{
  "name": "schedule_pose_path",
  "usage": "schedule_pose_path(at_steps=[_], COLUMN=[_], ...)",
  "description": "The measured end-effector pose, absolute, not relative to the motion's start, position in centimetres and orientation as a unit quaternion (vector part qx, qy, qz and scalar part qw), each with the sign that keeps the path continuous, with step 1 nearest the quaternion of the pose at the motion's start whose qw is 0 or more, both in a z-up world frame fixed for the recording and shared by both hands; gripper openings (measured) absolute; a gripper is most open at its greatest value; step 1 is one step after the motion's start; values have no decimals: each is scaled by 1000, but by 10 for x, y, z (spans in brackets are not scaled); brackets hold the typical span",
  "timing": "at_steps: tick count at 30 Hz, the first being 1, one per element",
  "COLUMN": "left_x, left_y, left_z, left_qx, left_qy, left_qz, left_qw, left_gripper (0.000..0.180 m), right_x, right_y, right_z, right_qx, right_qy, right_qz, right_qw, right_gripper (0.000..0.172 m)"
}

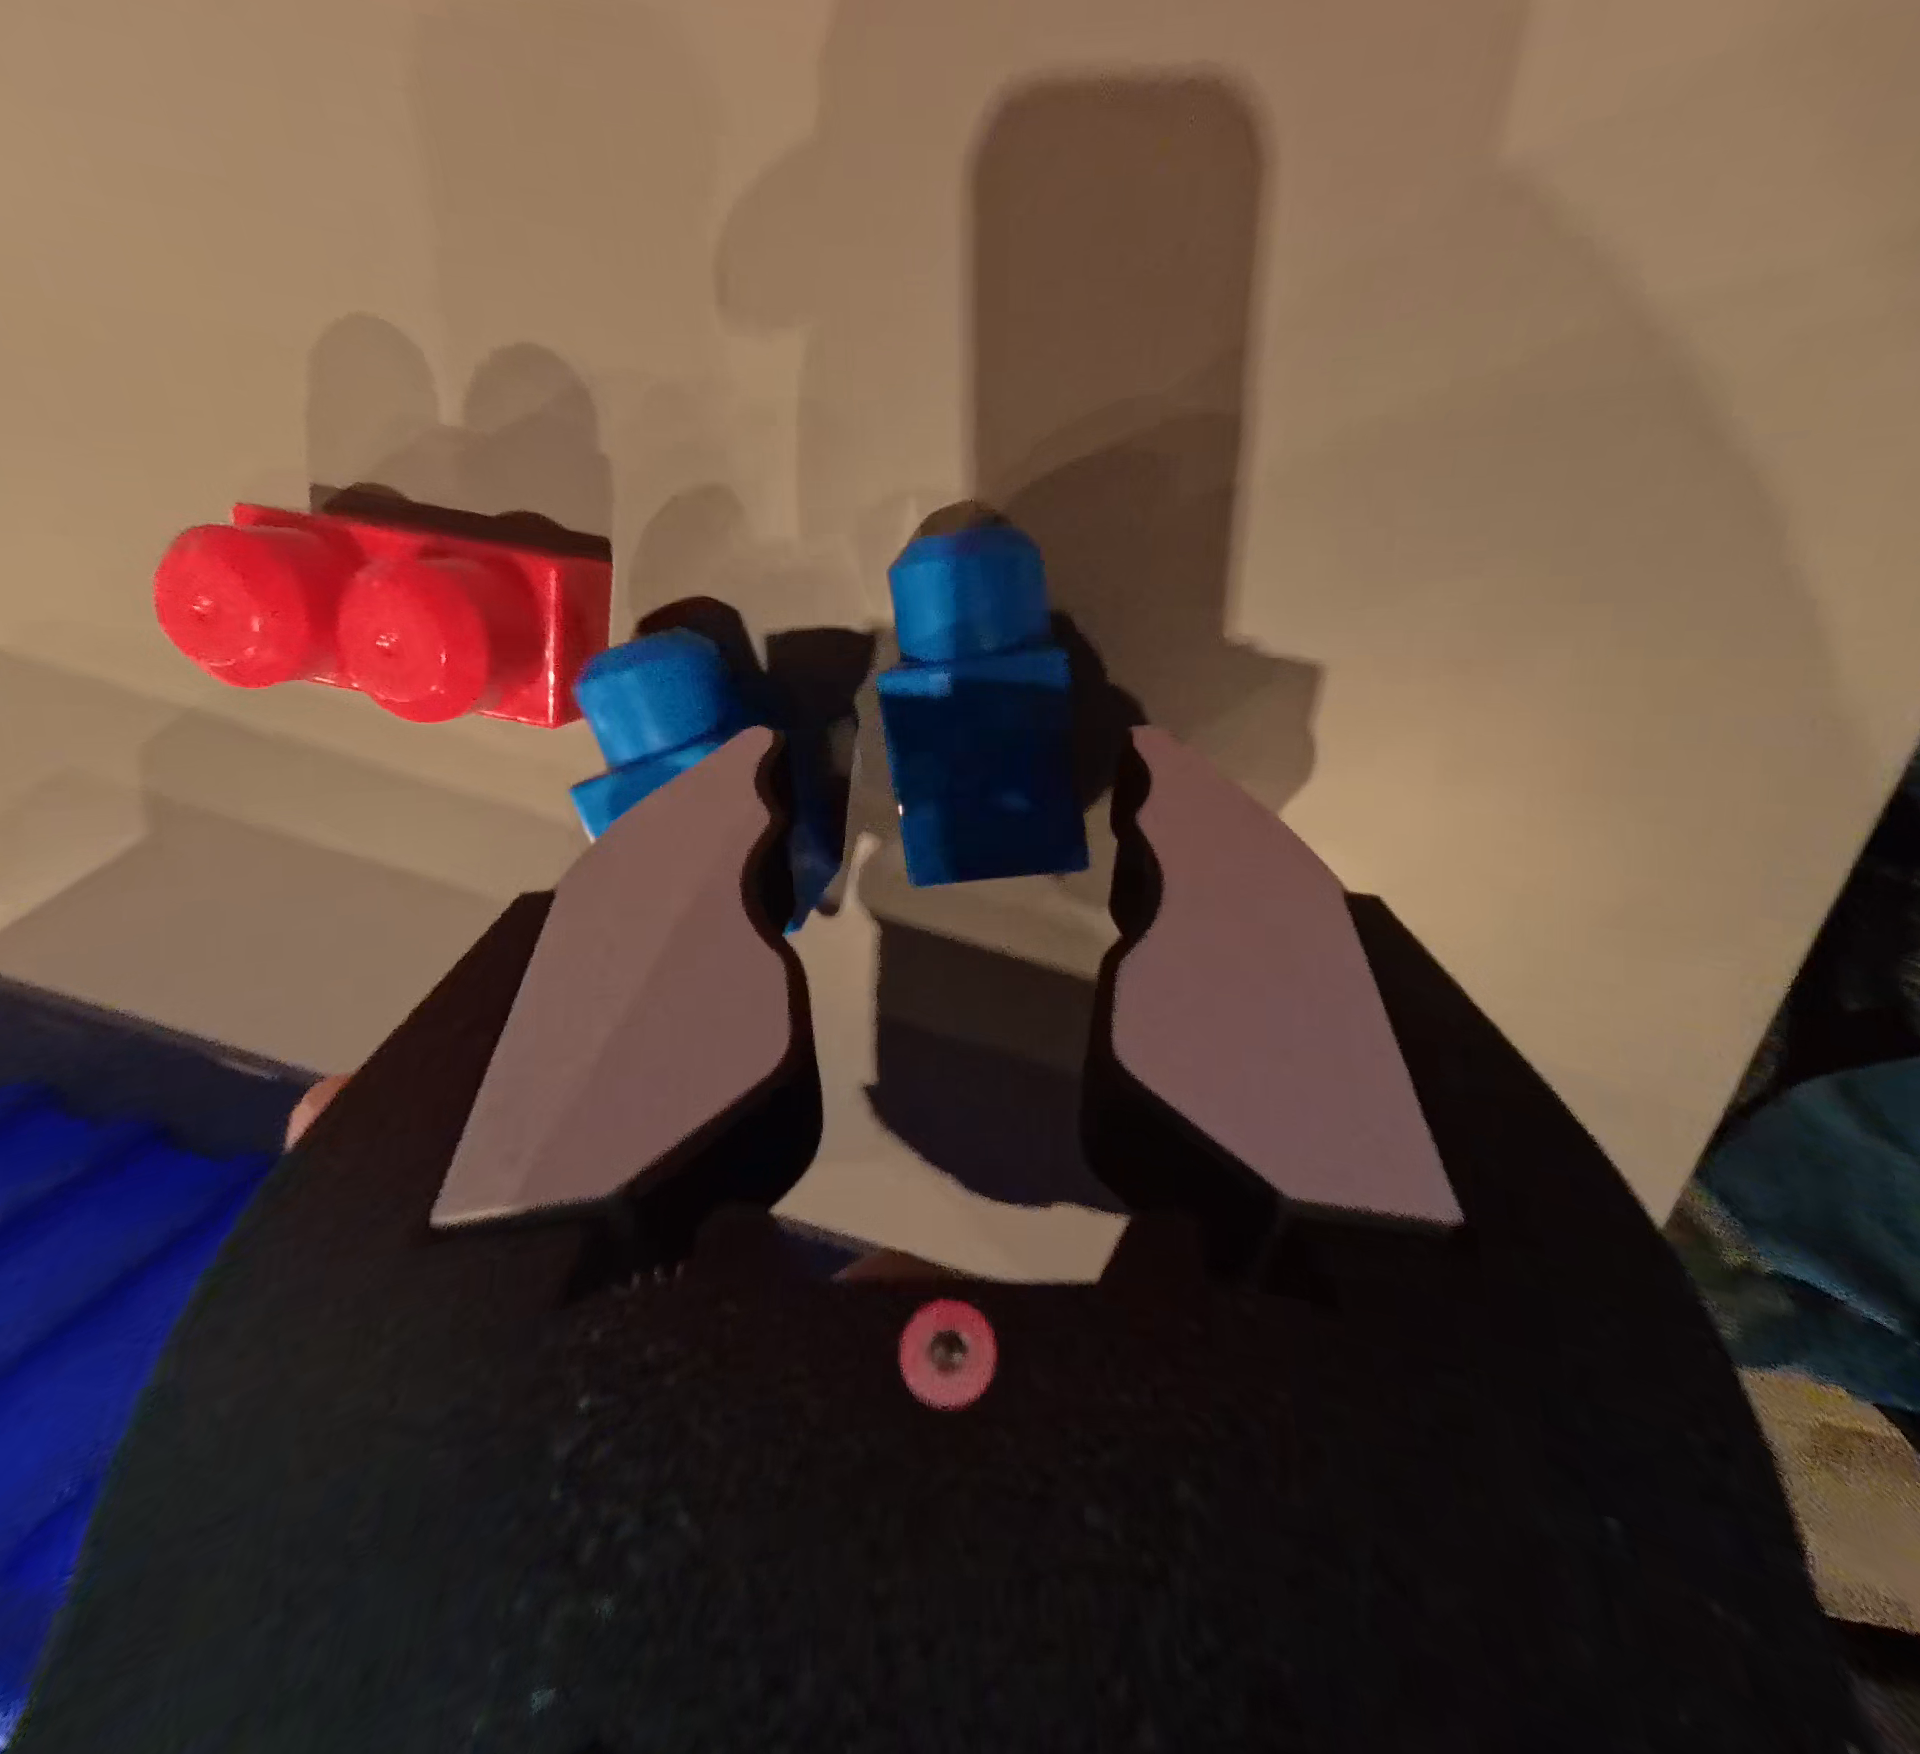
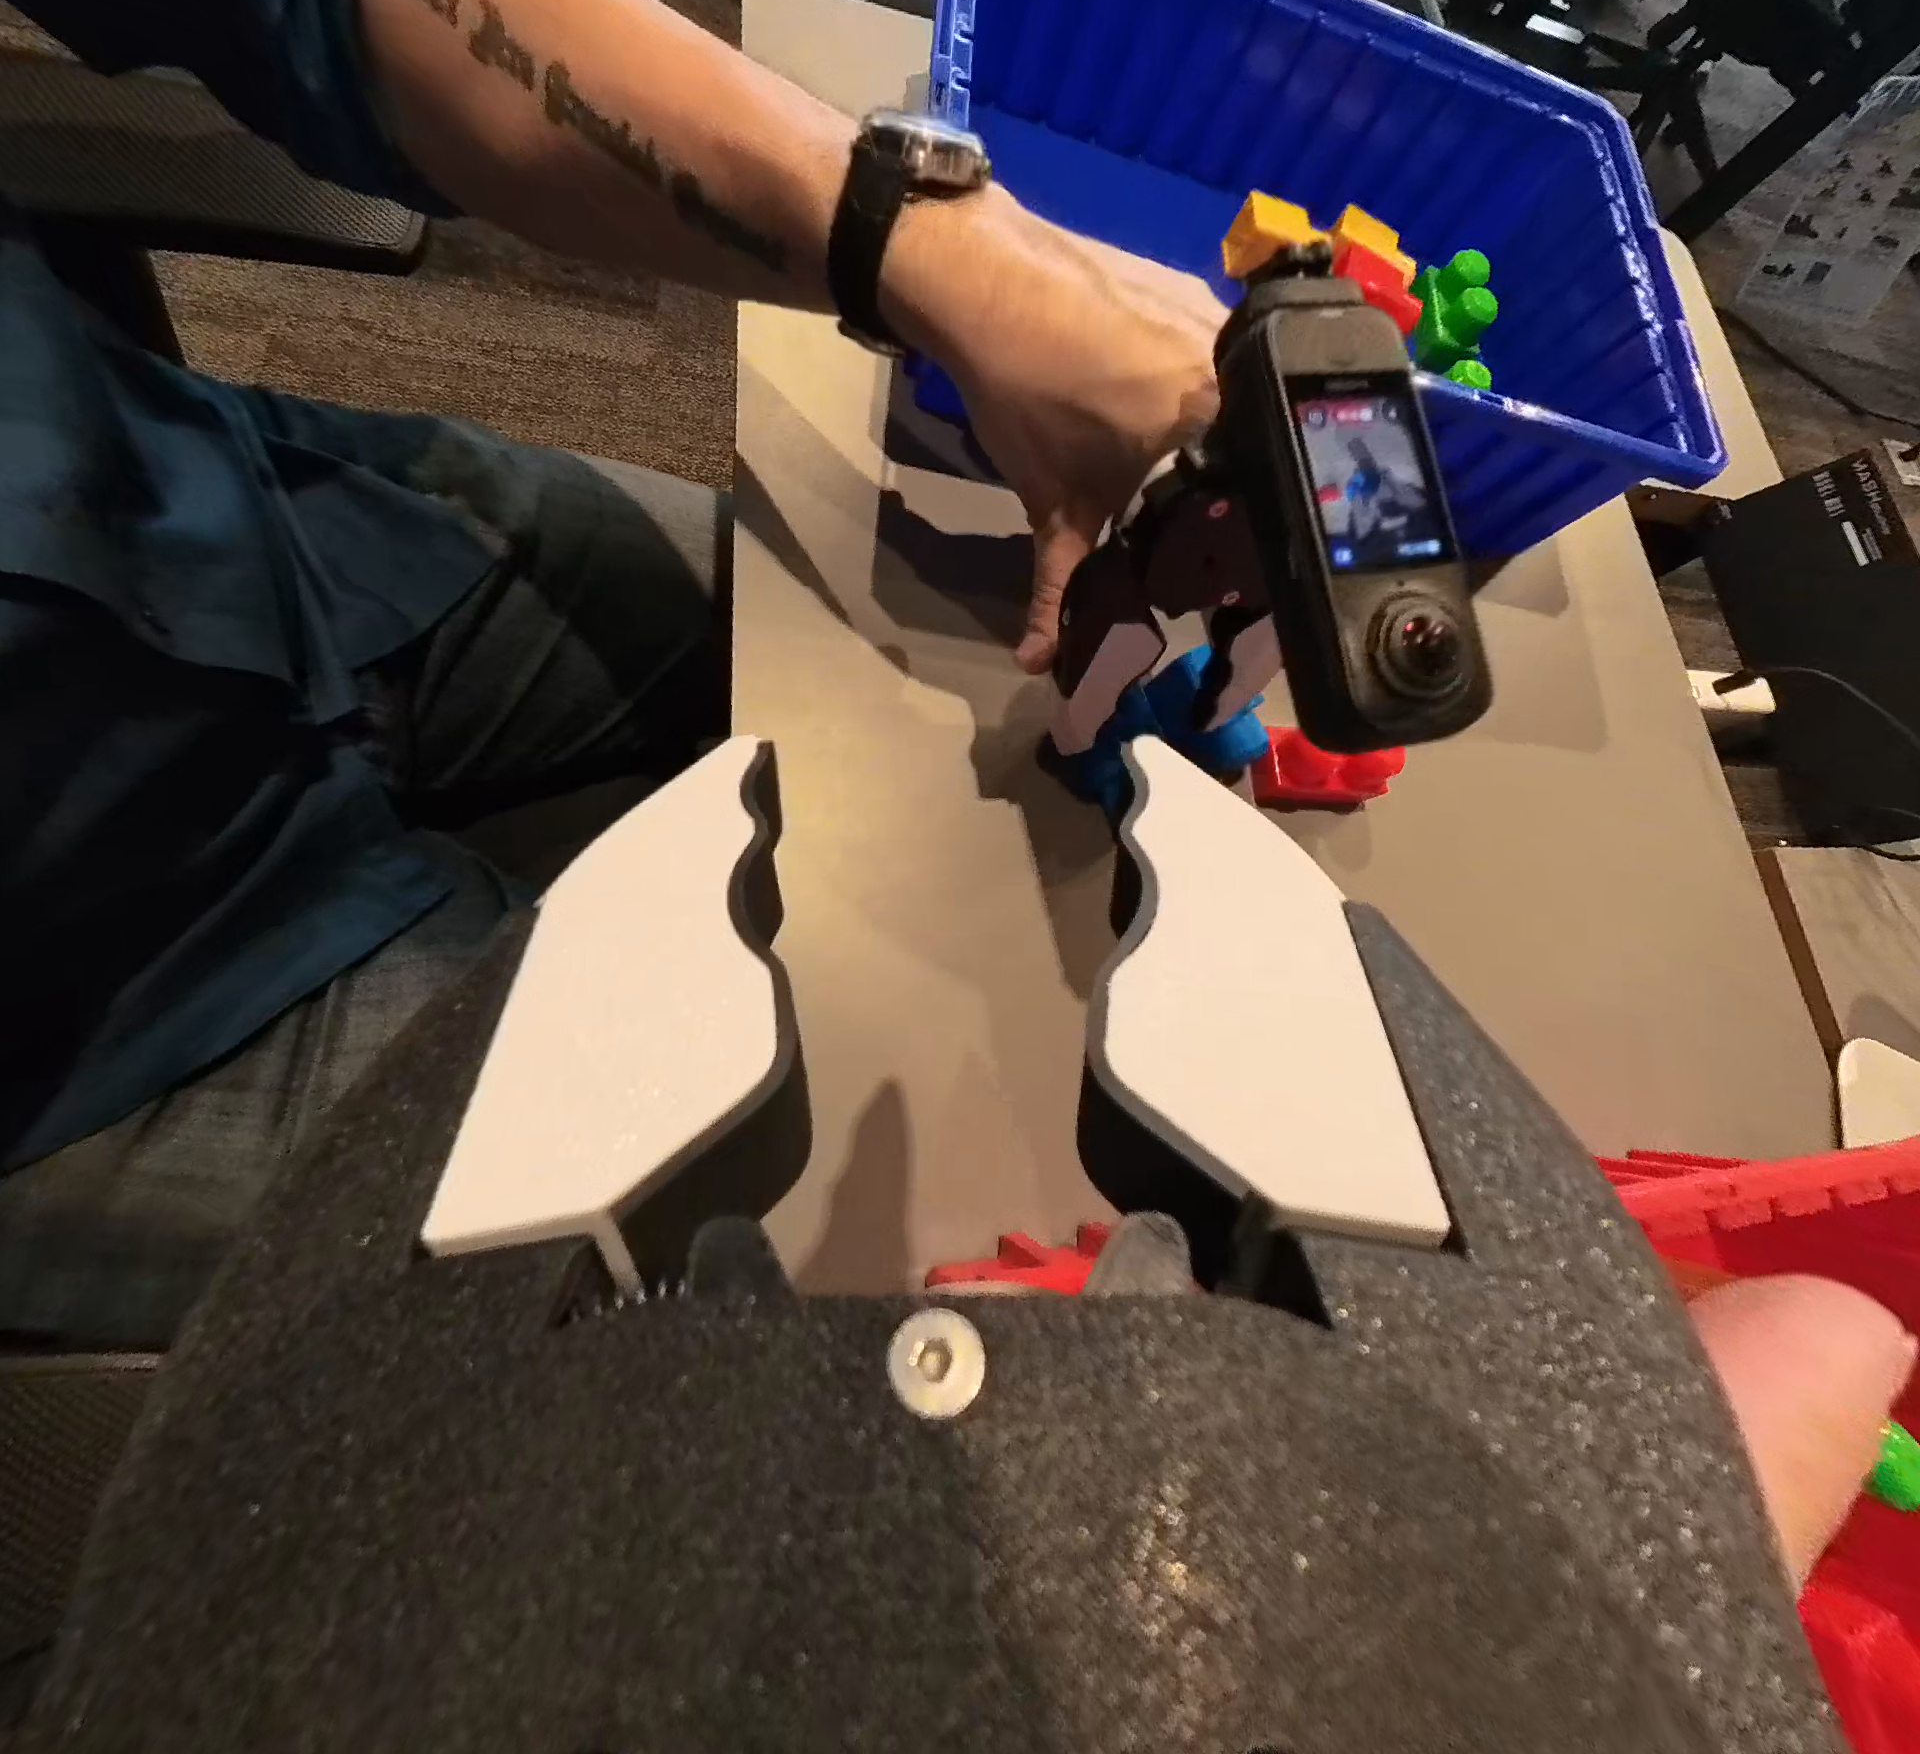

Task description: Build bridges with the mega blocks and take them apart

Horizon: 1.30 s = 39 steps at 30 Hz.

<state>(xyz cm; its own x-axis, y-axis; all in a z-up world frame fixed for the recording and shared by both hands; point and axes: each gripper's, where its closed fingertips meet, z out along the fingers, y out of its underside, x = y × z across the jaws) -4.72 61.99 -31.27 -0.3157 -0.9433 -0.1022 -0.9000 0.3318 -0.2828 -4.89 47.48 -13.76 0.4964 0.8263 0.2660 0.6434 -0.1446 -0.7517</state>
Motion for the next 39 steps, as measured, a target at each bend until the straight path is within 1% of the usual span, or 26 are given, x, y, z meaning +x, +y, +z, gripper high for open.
schedule_pose_path(at_steps=[1, 3, 6, 9, 11, 13, 16, 18, 20, 22, 25, 27, 34, 37, 38, 39], left_x=[-49, -51, -48, -42, -45, -55, -90, -127, -164, -194, -225, -232, -246, -242, -239, -238], left_y=[621, 618, 621, 612, 613, 623, 676, 724, 773, 806, 833, 842, 850, 844, 841, 840], left_z=[-317, -325, -324, -307, -278, -233, -170, -156, -167, -200, -254, -275, -314, -323, -323, -320], left_qx=[-574, -574, -579, -585, -579, -581, -636, -709, -785, -839, -888, -905, -924, -922, -920, -919], left_qy=[807, 809, 802, 789, 788, 776, 719, 650, 562, 493, 425, 394, 364, 370, 374, 377], left_qz=[-79, -75, -76, -125, -137, -157, -140, -121, -97, -82, -52, -57, -41, -66, -76, -79], left_qw=[116, 102, 126, 140, 160, 188, 243, 245, 243, 215, 166, 152, 113, 93, 89, 88], left_gripper=[56, 37, 36, 36, 36, 36, 36, 36, 36, 36, 36, 37, 37, 38, 46, 69], right_x=[-49, -48, -47, -46, -47, -48, -48, -49, -51, -54, -59, -60, -61, -62, -62, -63], right_y=[475, 476, 476, 476, 475, 474, 475, 476, 478, 481, 482, 483, 479, 479, 479, 479], right_z=[-138, -140, -141, -138, -136, -134, -136, -138, -140, -141, -141, -140, -134, -138, -139, -139], right_qx=[-749, -751, -752, -751, -748, -746, -746, -745, -743, -741, -738, -738, -734, -736, -736, -736], right_qy=[-491, -490, -487, -484, -485, -486, -485, -484, -482, -480, -484, -486, -487, -488, -489, -489], right_qz=[105, 103, 105, 105, 107, 109, 110, 114, 119, 124, 125, 119, 118, 118, 117, 117], right_qw=[432, 430, 432, 436, 439, 442, 443, 445, 449, 452, 453, 452, 459, 455, 453, 452], right_gripper=[61, 61, 61, 60, 60, 60, 60, 60, 59, 59, 59, 59, 59, 59, 59, 59])
